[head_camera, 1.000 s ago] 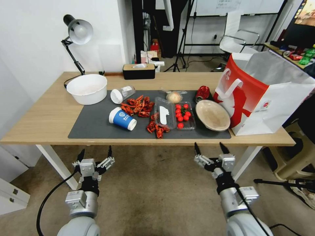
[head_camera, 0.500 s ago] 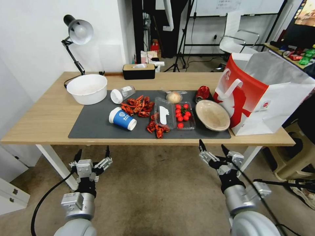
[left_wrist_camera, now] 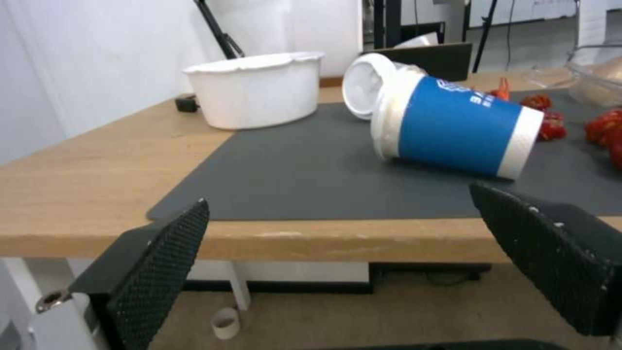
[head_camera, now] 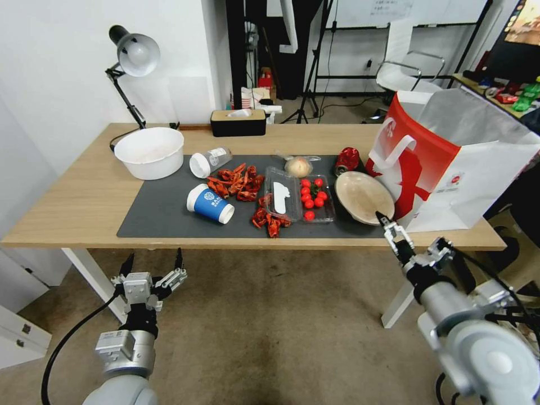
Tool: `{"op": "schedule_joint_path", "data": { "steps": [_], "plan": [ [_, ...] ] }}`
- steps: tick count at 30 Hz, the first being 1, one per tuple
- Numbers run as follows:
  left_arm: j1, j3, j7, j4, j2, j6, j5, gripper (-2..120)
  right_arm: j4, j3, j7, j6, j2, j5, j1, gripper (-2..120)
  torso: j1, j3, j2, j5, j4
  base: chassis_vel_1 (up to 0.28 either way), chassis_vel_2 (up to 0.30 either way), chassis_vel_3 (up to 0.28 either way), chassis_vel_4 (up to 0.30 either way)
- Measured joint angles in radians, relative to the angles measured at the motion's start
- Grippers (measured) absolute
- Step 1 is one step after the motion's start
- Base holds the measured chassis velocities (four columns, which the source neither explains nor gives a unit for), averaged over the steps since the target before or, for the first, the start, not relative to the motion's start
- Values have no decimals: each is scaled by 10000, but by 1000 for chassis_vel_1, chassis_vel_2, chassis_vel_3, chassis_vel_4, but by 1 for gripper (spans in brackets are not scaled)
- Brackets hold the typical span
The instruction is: Pick up the trash from the table and place it into the takeout bag.
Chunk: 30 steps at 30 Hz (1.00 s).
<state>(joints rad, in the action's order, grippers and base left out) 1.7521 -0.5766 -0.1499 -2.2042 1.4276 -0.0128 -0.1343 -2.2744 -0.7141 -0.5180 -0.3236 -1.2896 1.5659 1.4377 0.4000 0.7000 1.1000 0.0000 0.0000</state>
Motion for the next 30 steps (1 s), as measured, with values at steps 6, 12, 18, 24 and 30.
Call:
{"op": "schedule_joint_path", "data": {
  "steps": [6, 12, 18, 24, 30],
  "plan": [
    [-64, 8, 4, 12, -45, 116, -3, 100, 671, 258, -1068, 0, 214, 691, -1146, 100, 0, 1, 0, 1, 1, 0, 0, 0, 0],
    [-47, -34, 4, 55, -28, 122, -19, 100, 942, 431, -1572, 6, 414, 796, -1613, 100, 0, 1, 0, -1, -1, 0, 0, 0, 0],
    [-6, -124, -5, 64, 28, 112, -21, 100, 1360, 631, -1914, 4, 439, 1099, -2117, 100, 0, 0, 0, 0, 0, 0, 0, 0, 0],
    [65, -202, -14, 52, 83, 94, -11, 100, 1704, 810, -2317, 89, 412, 1221, -2451, 100, 1, 1, 0, 0, 0, 0, 0, 0, 0],
    [186, -216, -85, -65, 167, 83, 37, 100, 1777, 825, -2584, 374, 391, 1398, -2568, 86, 0, 0, 0, 1, 1, 0, 0, 0, 0]
  ]
}}
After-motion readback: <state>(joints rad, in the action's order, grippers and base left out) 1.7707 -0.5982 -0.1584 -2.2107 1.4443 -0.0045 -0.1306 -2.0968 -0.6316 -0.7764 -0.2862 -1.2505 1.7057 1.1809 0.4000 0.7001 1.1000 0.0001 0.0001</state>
